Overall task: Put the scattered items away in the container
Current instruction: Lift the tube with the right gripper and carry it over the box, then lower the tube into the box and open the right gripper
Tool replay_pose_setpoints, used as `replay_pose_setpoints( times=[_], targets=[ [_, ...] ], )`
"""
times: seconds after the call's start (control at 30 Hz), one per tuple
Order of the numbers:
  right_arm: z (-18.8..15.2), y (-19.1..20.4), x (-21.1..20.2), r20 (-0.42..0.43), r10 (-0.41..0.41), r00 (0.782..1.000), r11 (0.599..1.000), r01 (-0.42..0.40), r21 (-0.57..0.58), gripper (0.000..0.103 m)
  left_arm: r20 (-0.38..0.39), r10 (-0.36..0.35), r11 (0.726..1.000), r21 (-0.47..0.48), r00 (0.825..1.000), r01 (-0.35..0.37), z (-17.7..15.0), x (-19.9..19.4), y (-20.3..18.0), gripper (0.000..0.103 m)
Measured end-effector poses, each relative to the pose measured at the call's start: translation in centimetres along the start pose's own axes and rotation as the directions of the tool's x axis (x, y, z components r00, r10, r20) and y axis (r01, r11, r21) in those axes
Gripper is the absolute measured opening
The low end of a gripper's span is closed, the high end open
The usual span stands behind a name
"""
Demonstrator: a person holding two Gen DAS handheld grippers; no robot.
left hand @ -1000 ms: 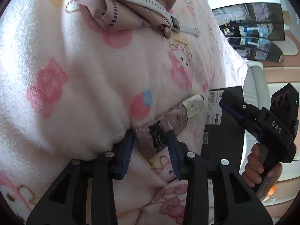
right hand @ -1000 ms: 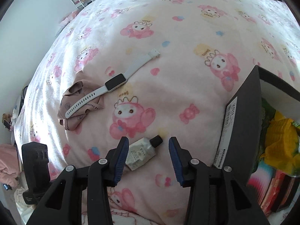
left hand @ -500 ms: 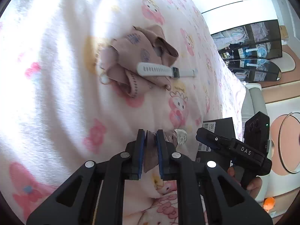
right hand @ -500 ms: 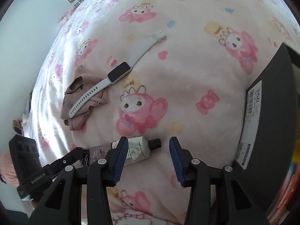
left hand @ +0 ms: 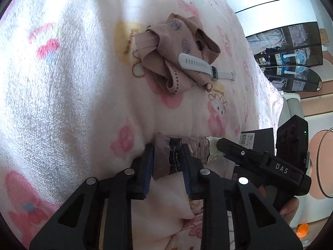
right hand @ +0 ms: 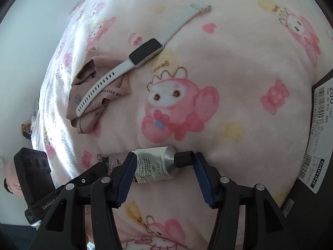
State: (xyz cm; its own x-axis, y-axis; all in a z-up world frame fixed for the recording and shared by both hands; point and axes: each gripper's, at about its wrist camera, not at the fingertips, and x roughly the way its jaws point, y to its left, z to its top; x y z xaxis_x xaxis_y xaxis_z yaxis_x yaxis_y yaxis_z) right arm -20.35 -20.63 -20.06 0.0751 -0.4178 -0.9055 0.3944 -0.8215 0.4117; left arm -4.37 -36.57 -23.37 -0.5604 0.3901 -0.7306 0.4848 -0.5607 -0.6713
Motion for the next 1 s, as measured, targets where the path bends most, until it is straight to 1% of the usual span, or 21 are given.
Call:
replay_pose_setpoints(
  times=[0.03,0.1,0.23,0.33,0.43,0.5,0.67,0.7,0.77,0.87,0.9,0.93,1.0],
  targets=[
    [-0.2,0.5,-0.6,0.020,-0.016,1.000,1.000,0.016,-0.024,0.046,0.015,-0.007,1.000,0.016,1.000,0.006,-0.2,-0.8,-0.5,0.024],
    [-0.9,1.1,-2.1,0.047,-0.013,0.999,0.999,0.016,-0.050,0.045,0.028,-0.024,0.999,0.047,0.999,0.023,-0.6,-2.2,-1.4,0.023],
    [-3.3,0.9,-6.4,0.110,0.059,0.992,0.998,-0.058,-0.020,0.045,0.034,-0.057,0.991,0.124,0.998,0.052,-2.2,-4.7,-4.2,0.023],
    [-5.2,0.4,-9.8,0.180,0.073,0.981,0.997,-0.074,-0.003,0.045,0.016,-0.078,0.977,0.203,0.997,0.073,-3.6,-5.7,-7.4,0.023],
    [-7.8,-1.4,-13.4,0.247,0.047,0.968,0.999,-0.052,0.012,0.045,-0.007,-0.092,0.952,0.293,0.996,0.090,-5.2,-6.0,-11.3,0.023],
    [-9.4,-3.4,-16.1,0.282,0.023,0.959,0.999,-0.033,0.032,0.045,-0.032,-0.107,0.935,0.338,0.994,0.111,-6.3,-5.7,-13.8,0.023],
    [-13.0,-8.1,-21.1,0.366,-0.043,0.930,0.996,0.010,0.091,0.045,-0.115,-0.145,0.898,0.402,0.983,0.180,-9.6,-3.2,-19.8,0.023],
    [-13.7,-9.2,-21.8,0.377,-0.064,0.924,0.994,0.026,0.104,0.045,-0.134,-0.142,0.892,0.413,0.981,0.185,-10.3,-2.4,-20.9,0.023],
    [-14.9,-11.6,-23.3,0.392,-0.085,0.916,0.990,0.033,0.137,0.045,-0.148,-0.115,0.877,0.449,0.982,0.170,-11.8,-0.9,-23.1,0.023],
    [-16.4,-15.1,-24.2,0.396,-0.107,0.912,0.981,0.032,0.192,0.046,-0.172,-0.063,0.872,0.470,0.983,0.138,-13.9,1.5,-25.5,0.023],
    [-16.8,-16.0,-24.2,0.393,-0.105,0.914,0.979,0.026,0.202,0.046,-0.178,-0.042,0.876,0.468,0.983,0.122,-14.5,2.3,-25.9,0.023],
    [-17.0,-17.1,-24.0,0.380,-0.101,0.919,0.977,0.018,0.214,0.046,-0.185,-0.021,0.880,0.464,0.983,0.106,-15.0,3.0,-26.2,0.023],
    [-17.4,-18.4,-23.4,0.360,-0.096,0.928,0.975,0.015,0.222,0.046,-0.184,0.039,0.879,0.474,0.982,0.054,-15.6,4.4,-26.7,0.023]
  ],
)
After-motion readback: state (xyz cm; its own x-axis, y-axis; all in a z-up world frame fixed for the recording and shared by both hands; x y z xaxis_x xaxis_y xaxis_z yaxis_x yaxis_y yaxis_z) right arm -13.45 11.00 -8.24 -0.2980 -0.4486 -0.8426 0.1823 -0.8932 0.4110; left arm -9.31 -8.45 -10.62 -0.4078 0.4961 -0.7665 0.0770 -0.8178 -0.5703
